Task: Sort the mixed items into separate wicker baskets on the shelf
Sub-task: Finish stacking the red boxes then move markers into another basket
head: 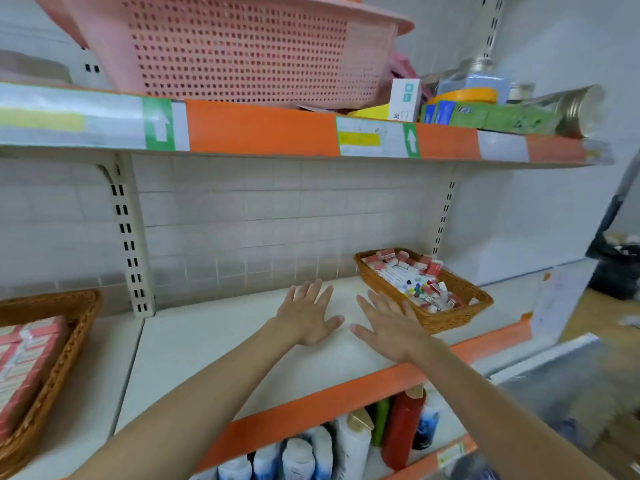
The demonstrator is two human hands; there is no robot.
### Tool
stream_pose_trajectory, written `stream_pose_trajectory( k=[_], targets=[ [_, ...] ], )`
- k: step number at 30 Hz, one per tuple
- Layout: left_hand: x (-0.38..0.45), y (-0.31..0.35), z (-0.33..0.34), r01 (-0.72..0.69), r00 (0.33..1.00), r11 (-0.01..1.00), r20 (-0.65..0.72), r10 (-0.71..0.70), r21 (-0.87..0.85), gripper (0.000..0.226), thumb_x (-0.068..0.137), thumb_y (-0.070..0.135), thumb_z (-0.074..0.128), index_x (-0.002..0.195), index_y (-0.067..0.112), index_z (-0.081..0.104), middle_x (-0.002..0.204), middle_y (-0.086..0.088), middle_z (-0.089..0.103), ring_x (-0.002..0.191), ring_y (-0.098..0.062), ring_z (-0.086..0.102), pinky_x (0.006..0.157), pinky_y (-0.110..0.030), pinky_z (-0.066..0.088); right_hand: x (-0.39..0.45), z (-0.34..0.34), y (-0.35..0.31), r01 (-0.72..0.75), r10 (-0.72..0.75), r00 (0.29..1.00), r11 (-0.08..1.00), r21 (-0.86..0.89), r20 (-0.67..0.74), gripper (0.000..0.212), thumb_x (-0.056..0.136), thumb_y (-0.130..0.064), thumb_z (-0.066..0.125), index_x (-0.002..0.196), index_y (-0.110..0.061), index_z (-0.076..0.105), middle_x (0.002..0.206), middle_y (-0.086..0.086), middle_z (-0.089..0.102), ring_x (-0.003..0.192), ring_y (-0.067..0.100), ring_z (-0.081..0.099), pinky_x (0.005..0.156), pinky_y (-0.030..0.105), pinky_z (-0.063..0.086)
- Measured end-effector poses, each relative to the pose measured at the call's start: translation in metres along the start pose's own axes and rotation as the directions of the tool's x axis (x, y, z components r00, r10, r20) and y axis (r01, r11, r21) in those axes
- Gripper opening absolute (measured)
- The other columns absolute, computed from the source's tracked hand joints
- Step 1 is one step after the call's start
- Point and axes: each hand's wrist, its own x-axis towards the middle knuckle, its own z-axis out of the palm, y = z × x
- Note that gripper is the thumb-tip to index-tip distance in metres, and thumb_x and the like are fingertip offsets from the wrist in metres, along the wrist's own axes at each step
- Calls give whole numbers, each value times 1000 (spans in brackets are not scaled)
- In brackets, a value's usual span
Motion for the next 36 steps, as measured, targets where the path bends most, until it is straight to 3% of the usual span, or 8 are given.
stream_pose_trajectory(
  k=[13,24,32,36],
  targets=[
    [88,69,7,-102,994,994,41,104,-27,78,94,65,16,154,20,-6,161,-7,-11,148,-23,-10,120,-43,-5,29,10,97,-94,95,995,994,56,-10,67,99,-59,14,155,-25,-3,162,-1,-7,149,21,-9,118,51,-1],
    [155,108,0,21,995,996,-92,-29,-88,71,100,54,22,154,15,1,162,-7,-1,149,-24,-3,120,-40,1,71,-9,178,-8,8,1000,999,49,-12,68,98,-60,14,154,-27,-6,162,-3,-10,148,17,-9,120,46,-3],
    [189,87,-1,121,990,986,-61,-128,-112,69,101,52,23,154,13,3,161,-10,2,149,-24,2,120,-38,2,124,-10,179,104,-105,994,993,55,10,67,99,-58,14,155,-26,-6,161,0,-15,148,19,-12,118,45,-6],
    [215,72,-7,113,991,988,-66,-121,-109,70,101,53,21,154,12,4,162,-7,4,148,-22,5,119,-35,2,155,-11,176,124,-124,992,990,61,-15,68,99,-58,17,155,-24,-3,162,1,-9,149,19,-8,119,47,-5]
  ],
)
